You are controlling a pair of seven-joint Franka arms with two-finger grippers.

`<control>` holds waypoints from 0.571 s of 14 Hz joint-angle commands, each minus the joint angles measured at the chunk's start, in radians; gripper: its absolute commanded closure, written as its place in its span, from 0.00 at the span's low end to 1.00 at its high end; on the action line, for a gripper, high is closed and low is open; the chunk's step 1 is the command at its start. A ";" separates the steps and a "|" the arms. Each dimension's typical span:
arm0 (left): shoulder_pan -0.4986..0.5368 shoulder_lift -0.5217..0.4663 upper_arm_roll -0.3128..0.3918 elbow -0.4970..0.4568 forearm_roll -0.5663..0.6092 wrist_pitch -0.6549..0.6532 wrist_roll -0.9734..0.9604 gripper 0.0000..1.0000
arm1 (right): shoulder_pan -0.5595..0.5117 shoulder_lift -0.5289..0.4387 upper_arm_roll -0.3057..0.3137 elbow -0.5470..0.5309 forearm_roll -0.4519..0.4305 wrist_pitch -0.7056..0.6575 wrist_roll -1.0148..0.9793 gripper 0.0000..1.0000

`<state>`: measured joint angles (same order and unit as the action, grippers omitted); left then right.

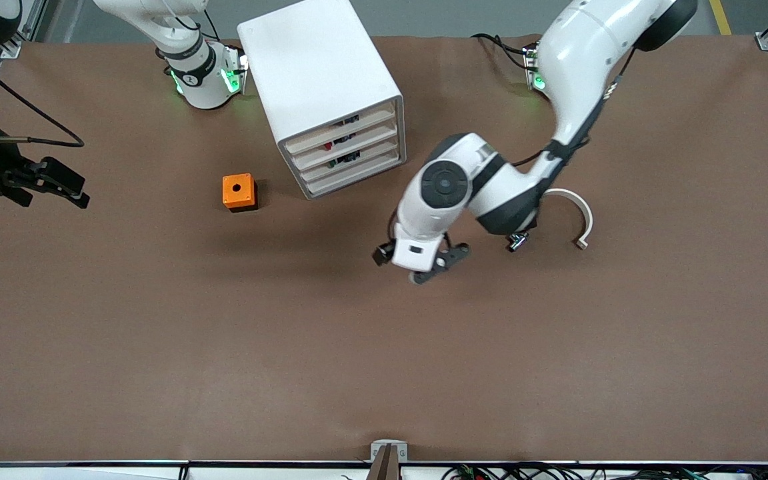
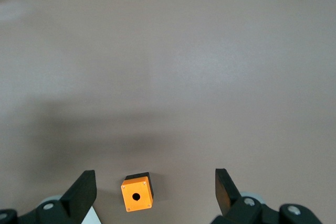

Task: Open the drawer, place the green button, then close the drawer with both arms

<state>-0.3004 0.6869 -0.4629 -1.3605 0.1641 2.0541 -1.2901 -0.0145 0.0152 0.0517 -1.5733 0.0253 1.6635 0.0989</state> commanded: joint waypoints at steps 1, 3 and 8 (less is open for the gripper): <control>0.111 -0.124 -0.005 -0.031 0.018 -0.116 0.137 0.00 | -0.016 -0.027 0.013 -0.019 -0.007 -0.005 -0.013 0.00; 0.193 -0.179 -0.006 -0.031 0.018 -0.179 0.251 0.00 | -0.016 -0.034 0.013 -0.019 -0.007 -0.001 -0.013 0.00; 0.371 -0.297 -0.010 -0.031 0.002 -0.359 0.587 0.00 | -0.012 -0.038 0.014 -0.019 -0.007 0.004 -0.013 0.00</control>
<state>0.0197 0.4473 -0.4629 -1.3617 0.1655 1.7520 -0.8040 -0.0145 0.0005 0.0544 -1.5734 0.0253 1.6636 0.0963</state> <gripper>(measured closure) 0.000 0.000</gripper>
